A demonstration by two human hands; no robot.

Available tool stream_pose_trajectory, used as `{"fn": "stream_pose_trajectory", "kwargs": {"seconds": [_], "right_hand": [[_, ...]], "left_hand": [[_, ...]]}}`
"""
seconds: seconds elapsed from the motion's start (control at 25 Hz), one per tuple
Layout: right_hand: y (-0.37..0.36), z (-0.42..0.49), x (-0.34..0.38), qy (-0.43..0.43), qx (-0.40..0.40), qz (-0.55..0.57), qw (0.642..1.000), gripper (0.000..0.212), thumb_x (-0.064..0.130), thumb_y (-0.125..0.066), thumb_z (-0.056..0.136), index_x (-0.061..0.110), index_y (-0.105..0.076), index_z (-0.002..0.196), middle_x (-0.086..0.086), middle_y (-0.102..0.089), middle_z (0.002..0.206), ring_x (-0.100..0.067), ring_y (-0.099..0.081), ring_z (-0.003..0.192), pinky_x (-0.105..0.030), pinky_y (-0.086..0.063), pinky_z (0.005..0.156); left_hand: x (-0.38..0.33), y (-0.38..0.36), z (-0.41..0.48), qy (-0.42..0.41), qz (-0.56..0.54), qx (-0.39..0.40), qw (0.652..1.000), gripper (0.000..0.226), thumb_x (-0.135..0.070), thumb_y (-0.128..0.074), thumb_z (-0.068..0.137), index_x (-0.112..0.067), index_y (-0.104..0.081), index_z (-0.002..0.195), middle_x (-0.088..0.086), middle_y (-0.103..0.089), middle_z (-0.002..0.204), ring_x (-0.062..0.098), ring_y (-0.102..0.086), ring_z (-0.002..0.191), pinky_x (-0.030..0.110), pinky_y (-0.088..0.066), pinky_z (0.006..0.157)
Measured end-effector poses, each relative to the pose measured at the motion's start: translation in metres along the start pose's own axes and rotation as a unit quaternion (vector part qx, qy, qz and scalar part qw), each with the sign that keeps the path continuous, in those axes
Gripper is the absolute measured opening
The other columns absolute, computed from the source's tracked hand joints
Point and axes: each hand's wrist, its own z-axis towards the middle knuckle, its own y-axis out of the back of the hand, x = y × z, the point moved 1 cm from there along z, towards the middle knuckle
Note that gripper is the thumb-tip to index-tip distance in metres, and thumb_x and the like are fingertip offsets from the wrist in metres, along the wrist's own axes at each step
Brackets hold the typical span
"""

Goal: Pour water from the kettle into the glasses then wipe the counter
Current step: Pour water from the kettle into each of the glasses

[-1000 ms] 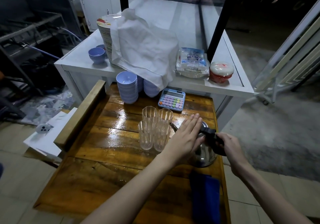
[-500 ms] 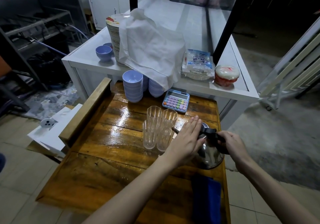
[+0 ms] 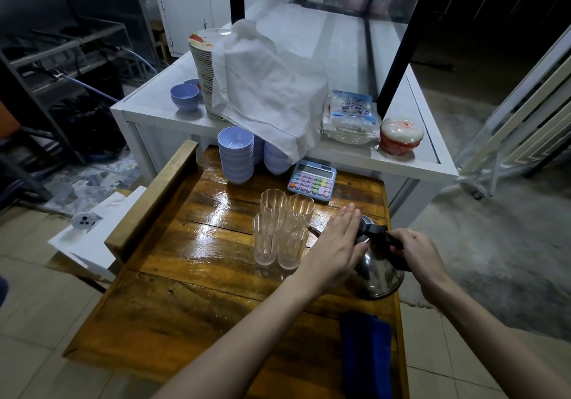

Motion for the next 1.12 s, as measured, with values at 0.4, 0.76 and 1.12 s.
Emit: {"fn": "stream_pose_trajectory", "kwargs": {"seconds": [0.4,0.76,1.12], "right_hand": [[0.001,0.002,0.004,0.016,-0.005,-0.025,1.000,0.038,0.024,-0.047,0.097,-0.006,-0.066,0.084,-0.015,-0.060,0.073,-0.025,-0.057,0.070,-0.039,-0.044,0.066],[0.003,0.007,0.004,0.016,-0.012,-0.022,1.000,0.038,0.023,-0.045,0.097,-0.007,-0.065,0.085,-0.014,-0.059,0.073,-0.024,-0.055,0.071,-0.039,-0.043,0.066],[0.004,0.011,-0.001,0.015,-0.015,-0.025,0.999,0.037,0.022,-0.045,0.097,-0.007,-0.065,0.087,-0.018,-0.062,0.078,-0.025,-0.056,0.073,-0.039,-0.043,0.068]], "left_hand": [[-0.003,0.003,-0.001,0.013,-0.015,0.000,1.000,0.066,-0.044,-0.024,0.100,-0.011,0.000,0.152,0.005,0.005,0.162,0.011,0.010,0.148,0.026,0.005,0.120],[-0.003,0.003,0.004,0.011,-0.007,0.008,1.000,0.071,-0.050,-0.015,0.095,-0.010,0.000,0.152,0.007,0.004,0.162,0.013,0.008,0.149,0.026,0.005,0.120],[0.000,-0.003,0.006,0.012,0.000,0.004,1.000,0.062,-0.039,-0.025,0.103,-0.013,0.003,0.152,0.002,0.008,0.162,0.009,0.011,0.148,0.027,0.005,0.121]]}}
